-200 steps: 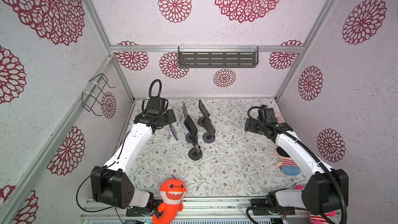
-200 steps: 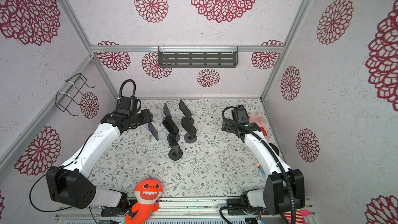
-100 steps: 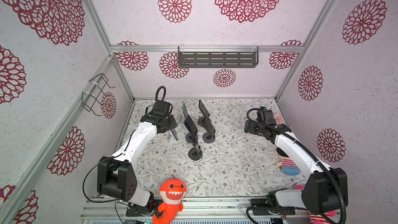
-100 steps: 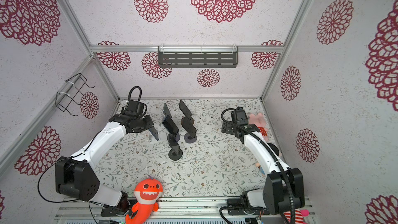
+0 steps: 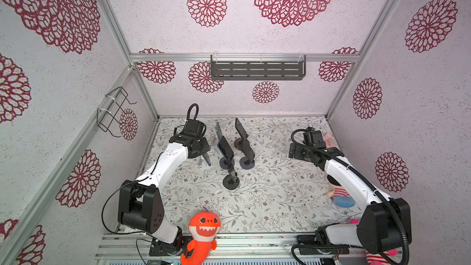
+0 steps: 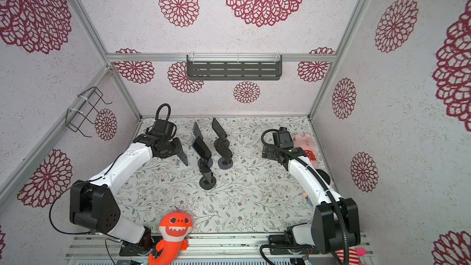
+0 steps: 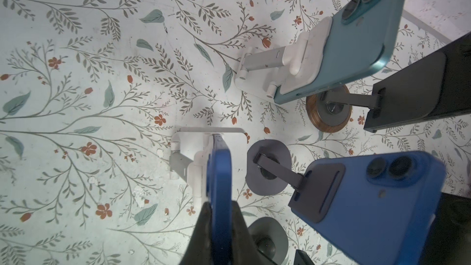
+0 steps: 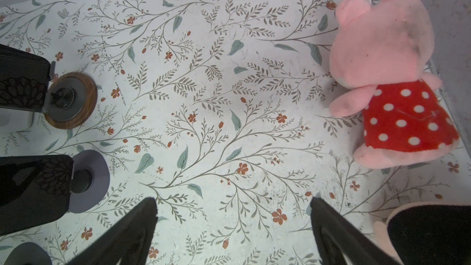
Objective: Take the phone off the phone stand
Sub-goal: 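Grasp the blue phone on its stand with the left gripper while the right advances, then lift the blue phone with the left gripper toward the approaching right gripper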
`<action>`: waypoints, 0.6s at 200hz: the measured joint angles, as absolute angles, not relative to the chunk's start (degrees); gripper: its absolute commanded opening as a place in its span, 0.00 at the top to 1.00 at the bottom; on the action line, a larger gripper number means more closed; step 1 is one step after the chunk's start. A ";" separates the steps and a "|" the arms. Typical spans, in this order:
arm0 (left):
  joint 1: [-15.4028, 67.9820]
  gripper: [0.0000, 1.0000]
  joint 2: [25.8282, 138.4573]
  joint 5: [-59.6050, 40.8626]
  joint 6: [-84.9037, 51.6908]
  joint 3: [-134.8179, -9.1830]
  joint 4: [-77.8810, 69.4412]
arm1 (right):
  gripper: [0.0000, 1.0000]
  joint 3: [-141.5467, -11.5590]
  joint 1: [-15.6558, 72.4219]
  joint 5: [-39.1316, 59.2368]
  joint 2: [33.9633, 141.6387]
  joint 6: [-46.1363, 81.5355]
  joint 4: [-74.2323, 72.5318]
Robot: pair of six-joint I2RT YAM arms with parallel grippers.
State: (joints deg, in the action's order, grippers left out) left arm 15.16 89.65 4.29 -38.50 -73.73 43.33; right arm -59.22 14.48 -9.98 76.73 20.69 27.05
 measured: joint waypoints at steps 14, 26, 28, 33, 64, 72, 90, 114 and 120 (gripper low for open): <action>15.35 0.95 89.69 4.49 -38.28 -73.97 43.79 | 0.03 -59.22 14.48 -10.11 76.71 20.47 27.03; 15.49 0.97 89.76 4.62 -37.93 -74.35 44.60 | 0.03 -59.22 14.48 -9.76 76.71 20.32 26.98; 15.51 0.97 89.80 4.64 -37.93 -74.46 44.84 | 0.03 -59.22 14.48 -9.63 76.71 20.25 26.98; 15.53 0.99 89.84 4.58 -37.71 -74.76 45.34 | 0.03 -59.22 14.48 -9.26 76.71 20.10 26.94; 15.81 1.00 90.21 4.51 -35.73 -78.76 49.32 | 0.03 -59.22 14.48 -5.19 76.60 18.98 26.85; 15.81 1.00 90.21 4.45 -34.96 -80.31 50.37 | 0.04 -59.22 14.48 -3.97 76.44 18.44 26.85; 15.81 1.00 90.21 4.14 -32.84 -84.55 53.12 | 0.05 -59.22 14.61 -0.89 75.50 16.95 26.85; 15.70 1.00 90.21 3.84 -29.34 -92.58 58.52 | 0.07 -60.25 15.00 3.55 73.95 14.24 27.51; 15.59 1.00 90.21 3.70 -28.58 -94.80 59.83 | 0.08 -61.14 15.20 4.64 73.84 13.30 27.88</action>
State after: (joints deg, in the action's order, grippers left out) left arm 15.59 90.21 3.70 -28.58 -94.80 59.83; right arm -61.14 15.20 4.64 73.84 13.30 27.88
